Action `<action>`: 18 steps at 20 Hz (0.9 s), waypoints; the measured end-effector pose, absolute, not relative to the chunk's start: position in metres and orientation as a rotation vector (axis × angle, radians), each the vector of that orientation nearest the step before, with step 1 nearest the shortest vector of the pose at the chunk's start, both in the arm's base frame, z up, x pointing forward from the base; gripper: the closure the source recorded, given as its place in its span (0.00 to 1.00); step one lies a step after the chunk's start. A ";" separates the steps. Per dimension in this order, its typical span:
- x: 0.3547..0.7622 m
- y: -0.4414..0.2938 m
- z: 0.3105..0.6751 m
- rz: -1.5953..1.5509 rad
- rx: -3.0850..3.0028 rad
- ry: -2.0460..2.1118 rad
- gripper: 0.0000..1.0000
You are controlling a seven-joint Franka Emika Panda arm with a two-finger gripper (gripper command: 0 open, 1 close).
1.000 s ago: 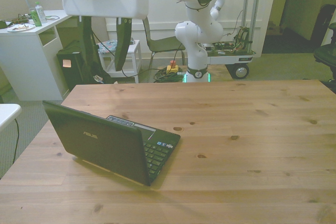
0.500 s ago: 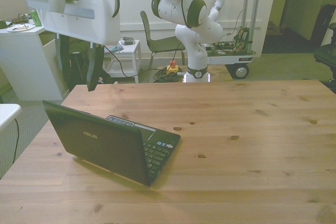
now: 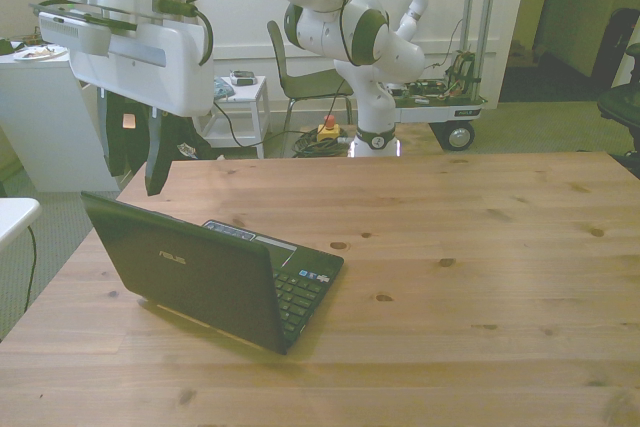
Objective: Close the laptop
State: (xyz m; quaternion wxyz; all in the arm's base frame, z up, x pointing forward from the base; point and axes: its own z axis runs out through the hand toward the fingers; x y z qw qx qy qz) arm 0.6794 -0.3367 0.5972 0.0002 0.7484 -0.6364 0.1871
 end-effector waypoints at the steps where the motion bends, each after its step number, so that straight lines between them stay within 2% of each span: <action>1: 0.682 -0.337 0.595 0.601 2.354 -1.998 1.00; 12: 0.704 -0.333 0.544 0.518 2.418 -1.996 1.00; 18: 0.704 -0.320 0.534 0.397 2.442 -1.981 1.00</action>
